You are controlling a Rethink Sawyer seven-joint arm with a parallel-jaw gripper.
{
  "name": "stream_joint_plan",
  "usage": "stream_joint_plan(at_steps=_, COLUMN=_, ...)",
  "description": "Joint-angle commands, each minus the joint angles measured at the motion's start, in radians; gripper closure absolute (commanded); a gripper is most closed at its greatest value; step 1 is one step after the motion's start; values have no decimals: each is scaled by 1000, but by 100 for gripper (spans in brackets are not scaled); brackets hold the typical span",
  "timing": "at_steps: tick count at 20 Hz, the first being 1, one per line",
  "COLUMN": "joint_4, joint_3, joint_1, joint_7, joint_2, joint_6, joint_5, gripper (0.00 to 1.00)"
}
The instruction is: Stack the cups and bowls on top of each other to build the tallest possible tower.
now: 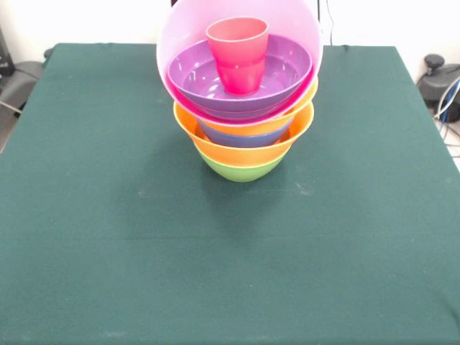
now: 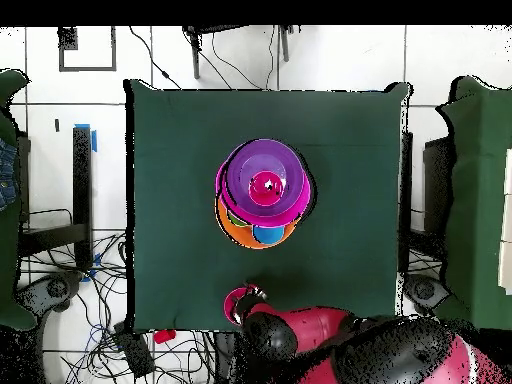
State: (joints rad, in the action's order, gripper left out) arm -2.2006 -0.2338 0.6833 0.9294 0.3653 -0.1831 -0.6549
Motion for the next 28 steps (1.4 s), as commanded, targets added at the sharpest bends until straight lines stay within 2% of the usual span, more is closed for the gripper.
stream_joint_plan(at_steps=1, joint_4=28, joint_3=-108, joint_1=-94, joint_7=264, joint_2=-19, joint_6=-74, joint_5=64, gripper=0)
stream_joint_plan(at_steps=6, joint_4=29, joint_3=-113, joint_1=-136, joint_7=310, joint_2=-6, joint_6=-93, joint_5=64, gripper=0)
stream_joint_plan(at_steps=15, joint_4=40, joint_3=-133, joint_1=-172, joint_7=382, joint_2=-1, joint_6=-109, joint_5=37, gripper=0)
stream_joint_plan(at_steps=28, joint_4=68, joint_3=-125, joint_1=-292, joint_7=503, joint_2=5, joint_6=-163, joint_5=67, gripper=0)
